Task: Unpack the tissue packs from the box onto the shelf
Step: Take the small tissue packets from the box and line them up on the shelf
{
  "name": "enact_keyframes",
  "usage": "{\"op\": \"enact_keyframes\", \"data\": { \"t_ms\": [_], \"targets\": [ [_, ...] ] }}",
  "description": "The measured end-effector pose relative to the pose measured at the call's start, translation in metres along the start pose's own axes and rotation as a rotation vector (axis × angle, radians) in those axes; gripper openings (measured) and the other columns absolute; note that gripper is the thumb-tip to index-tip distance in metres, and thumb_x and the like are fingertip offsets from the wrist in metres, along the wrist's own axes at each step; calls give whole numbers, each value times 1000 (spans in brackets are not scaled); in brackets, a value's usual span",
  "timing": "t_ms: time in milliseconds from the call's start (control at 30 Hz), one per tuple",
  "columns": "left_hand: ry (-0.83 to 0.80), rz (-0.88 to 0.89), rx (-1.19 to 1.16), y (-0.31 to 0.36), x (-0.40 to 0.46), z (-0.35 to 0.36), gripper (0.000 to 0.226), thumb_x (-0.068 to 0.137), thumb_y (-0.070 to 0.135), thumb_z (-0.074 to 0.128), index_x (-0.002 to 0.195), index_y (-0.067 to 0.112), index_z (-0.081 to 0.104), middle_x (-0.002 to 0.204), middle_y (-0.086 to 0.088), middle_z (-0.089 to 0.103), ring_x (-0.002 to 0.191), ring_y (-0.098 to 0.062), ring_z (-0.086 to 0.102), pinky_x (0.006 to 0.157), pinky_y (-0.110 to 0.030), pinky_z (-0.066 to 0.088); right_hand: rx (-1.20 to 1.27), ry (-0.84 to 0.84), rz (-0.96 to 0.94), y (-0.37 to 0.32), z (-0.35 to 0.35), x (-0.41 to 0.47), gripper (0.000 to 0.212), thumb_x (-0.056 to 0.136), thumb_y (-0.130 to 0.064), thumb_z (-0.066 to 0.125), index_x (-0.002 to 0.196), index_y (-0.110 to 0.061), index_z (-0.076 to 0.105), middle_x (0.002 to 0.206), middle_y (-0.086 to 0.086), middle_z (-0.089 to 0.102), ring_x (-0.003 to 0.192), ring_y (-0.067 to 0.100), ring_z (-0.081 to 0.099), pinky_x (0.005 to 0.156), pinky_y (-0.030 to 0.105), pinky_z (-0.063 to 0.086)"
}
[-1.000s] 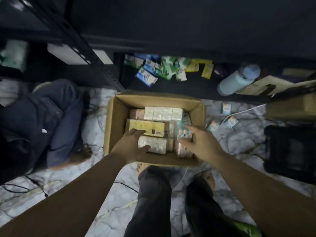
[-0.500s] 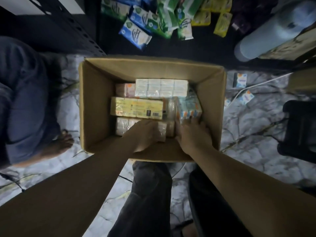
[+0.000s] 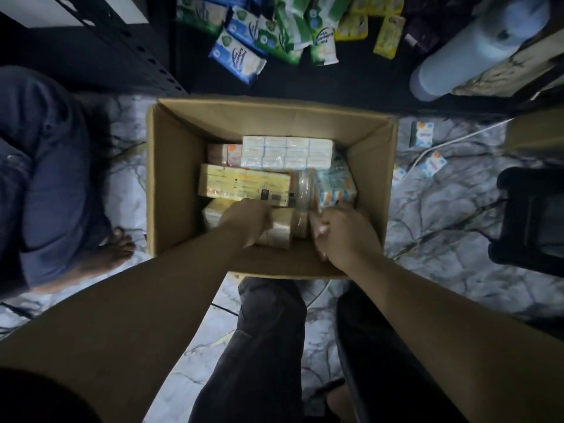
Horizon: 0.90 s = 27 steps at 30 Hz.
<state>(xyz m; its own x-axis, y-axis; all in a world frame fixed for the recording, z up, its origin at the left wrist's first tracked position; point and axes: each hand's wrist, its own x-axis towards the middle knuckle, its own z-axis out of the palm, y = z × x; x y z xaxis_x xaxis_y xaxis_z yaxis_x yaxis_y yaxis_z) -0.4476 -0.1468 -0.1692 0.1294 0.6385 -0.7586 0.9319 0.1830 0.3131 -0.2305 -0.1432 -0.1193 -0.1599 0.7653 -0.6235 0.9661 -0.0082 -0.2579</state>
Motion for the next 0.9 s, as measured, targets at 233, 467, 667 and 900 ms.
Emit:
{"op": "enact_keyframes", "data": {
  "t_ms": [233, 467, 667, 900],
  "targets": [
    [58, 104, -44, -3, -47, -23, 13, 102, 26, 55, 95, 34, 63, 106, -1, 71, 92, -22, 62, 78, -37, 51, 198, 90, -58, 8, -51, -46, 19, 76, -14, 76, 94, -14, 78, 92, 3, 67, 83, 23, 64, 70, 32, 50],
    [112, 73, -290, -6, -57, -29, 41, 93, 37, 75, 132, 34, 64, 139, 5, 61, 128, -19, 57, 103, -30, 44, 346, 188, -31, 4, -69, -64, 21, 72, -20, 82, 92, -25, 77, 85, -10, 64, 78, 13, 62, 65, 25, 45],
    [37, 452, -379, 37, -81, -42, 125, 46, 69, 92, 152, 57, 27, 154, 26, 37, 139, -2, 38, 108, -18, 33, 499, 212, -63, -21, -92, -64, 23, 69, -30, 83, 90, -29, 73, 84, -13, 70, 79, 2, 65, 65, 19, 48],
    [462, 257, -579, 17, -103, -82, 76, 60, 38, 93, 126, 35, 56, 116, 15, 66, 100, 1, 60, 81, -9, 47, 544, 286, -12, -41, -133, -43, 56, 84, -73, 58, 119, -32, 71, 100, -24, 69, 102, 9, 69, 87, 25, 51]
  ]
}}
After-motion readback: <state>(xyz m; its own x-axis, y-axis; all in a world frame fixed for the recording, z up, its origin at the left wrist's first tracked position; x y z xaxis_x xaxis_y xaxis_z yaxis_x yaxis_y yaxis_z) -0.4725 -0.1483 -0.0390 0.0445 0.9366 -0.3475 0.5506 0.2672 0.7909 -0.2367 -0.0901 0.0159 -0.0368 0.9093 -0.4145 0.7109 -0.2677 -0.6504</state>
